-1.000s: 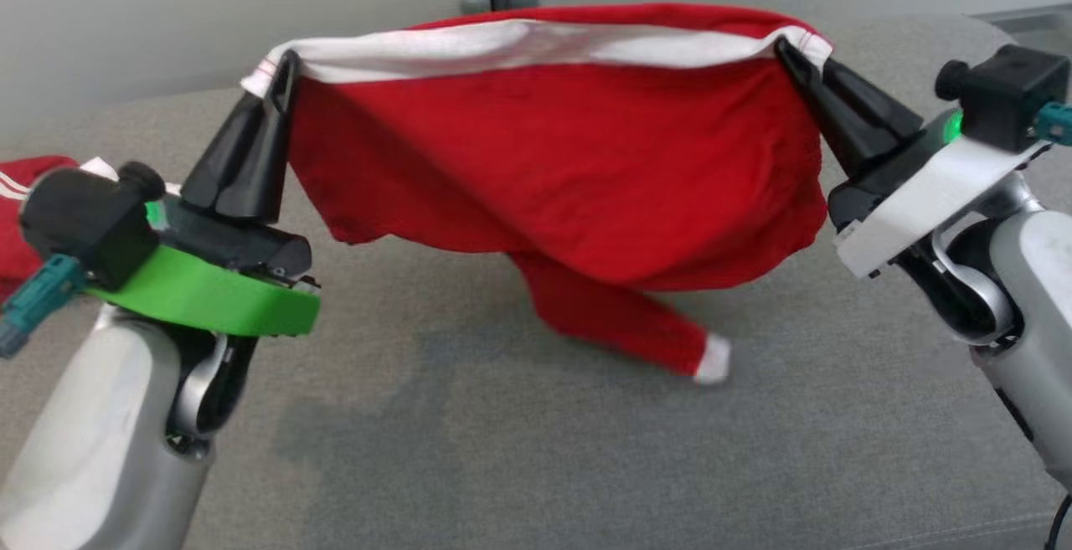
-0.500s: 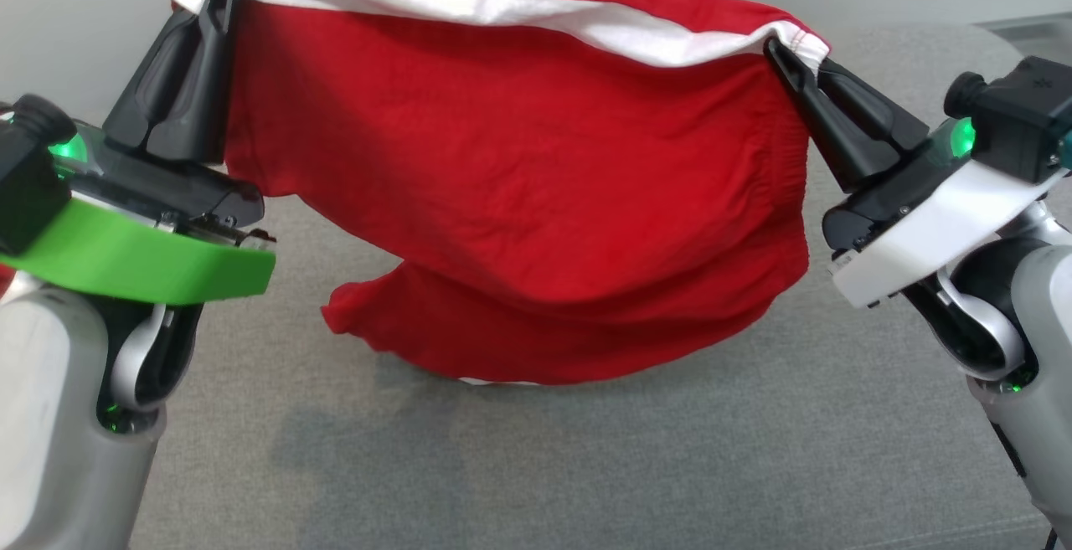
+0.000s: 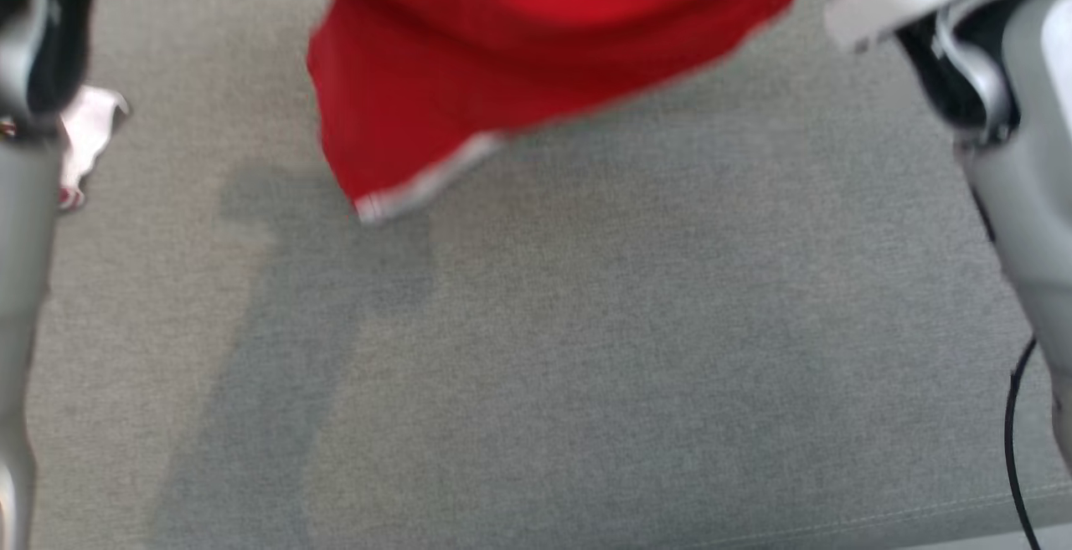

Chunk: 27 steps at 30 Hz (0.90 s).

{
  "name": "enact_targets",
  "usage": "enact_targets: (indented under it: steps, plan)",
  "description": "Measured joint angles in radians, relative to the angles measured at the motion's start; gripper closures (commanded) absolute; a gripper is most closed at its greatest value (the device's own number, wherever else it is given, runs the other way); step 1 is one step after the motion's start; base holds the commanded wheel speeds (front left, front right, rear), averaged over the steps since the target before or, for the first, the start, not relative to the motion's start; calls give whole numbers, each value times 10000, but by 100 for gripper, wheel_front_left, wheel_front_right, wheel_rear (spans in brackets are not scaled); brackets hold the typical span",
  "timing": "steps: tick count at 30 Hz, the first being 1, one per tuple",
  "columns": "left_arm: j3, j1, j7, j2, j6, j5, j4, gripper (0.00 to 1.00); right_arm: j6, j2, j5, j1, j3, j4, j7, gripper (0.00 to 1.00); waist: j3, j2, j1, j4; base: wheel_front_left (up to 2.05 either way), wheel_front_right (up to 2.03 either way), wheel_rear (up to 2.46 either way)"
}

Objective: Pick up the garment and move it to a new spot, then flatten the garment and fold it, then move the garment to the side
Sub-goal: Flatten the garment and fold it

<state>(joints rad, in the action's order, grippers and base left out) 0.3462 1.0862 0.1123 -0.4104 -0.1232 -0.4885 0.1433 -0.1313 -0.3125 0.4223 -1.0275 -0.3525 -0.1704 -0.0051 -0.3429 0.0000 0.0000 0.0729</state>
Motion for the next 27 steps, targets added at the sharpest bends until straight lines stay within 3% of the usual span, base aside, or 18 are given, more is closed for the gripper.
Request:
enact_targets:
  steps: [7,11,18,27]
  plan:
    - [447,2503,1007,293,-40,330,1639,100,0,685,-1058,-2534,-173,-1827,-1225,100,-1081,0,0,116,0,0,0]
    - [539,2845,1352,489,-40,330,2115,100,0,819,-1565,-3073,-378,-2573,-1774,100,-1617,0,0,170,0,0,0]
    - [1045,1640,1488,629,-46,504,1797,100,0,819,-1521,-2219,-861,-3440,-2318,100,-2297,0,1,83,0,0,0]
    - [382,-965,1519,545,-52,756,-347,100,0,688,-1051,-499,-1225,-2660,-2554,100,-2178,0,0,-64,0,0,0]
